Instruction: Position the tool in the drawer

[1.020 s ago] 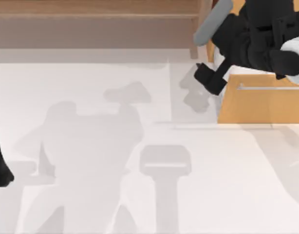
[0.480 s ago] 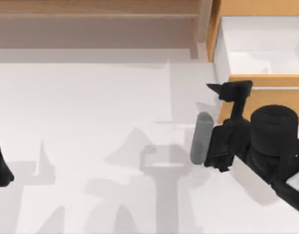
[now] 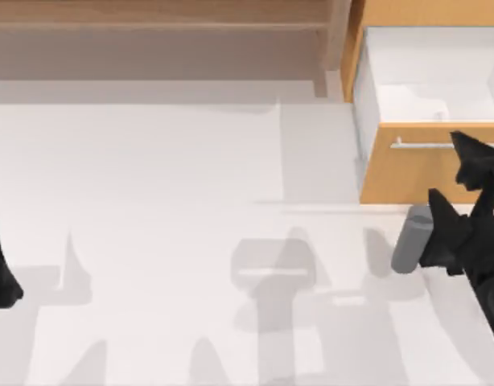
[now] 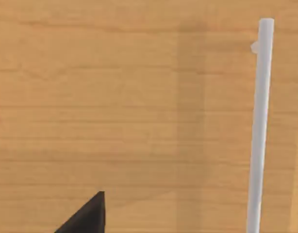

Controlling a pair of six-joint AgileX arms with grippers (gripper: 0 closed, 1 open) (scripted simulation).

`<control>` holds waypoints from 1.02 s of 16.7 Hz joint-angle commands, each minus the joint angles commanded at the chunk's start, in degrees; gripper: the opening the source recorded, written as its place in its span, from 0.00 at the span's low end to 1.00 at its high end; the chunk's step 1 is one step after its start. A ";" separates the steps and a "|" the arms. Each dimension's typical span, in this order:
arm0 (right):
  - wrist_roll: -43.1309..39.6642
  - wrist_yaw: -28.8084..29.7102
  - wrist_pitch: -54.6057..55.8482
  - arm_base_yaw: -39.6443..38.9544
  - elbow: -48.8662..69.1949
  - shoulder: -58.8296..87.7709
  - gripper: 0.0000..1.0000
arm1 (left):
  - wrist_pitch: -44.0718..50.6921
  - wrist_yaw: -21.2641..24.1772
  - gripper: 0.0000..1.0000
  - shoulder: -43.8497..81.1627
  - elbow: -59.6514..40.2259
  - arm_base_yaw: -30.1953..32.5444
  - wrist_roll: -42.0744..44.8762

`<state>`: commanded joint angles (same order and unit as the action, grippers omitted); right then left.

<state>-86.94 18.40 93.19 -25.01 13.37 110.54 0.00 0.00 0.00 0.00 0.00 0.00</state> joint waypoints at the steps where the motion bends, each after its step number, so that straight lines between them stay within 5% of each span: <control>1: -0.82 1.08 2.62 1.62 -0.48 0.92 1.00 | 0.00 0.00 1.00 0.00 0.00 0.00 0.00; 17: -2.18 1.18 3.19 7.28 4.20 3.69 1.00 | 0.00 0.00 1.00 0.00 0.00 0.00 0.00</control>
<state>-89.12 19.58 96.38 -17.72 17.57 114.23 0.00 0.00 0.00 0.00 0.00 0.00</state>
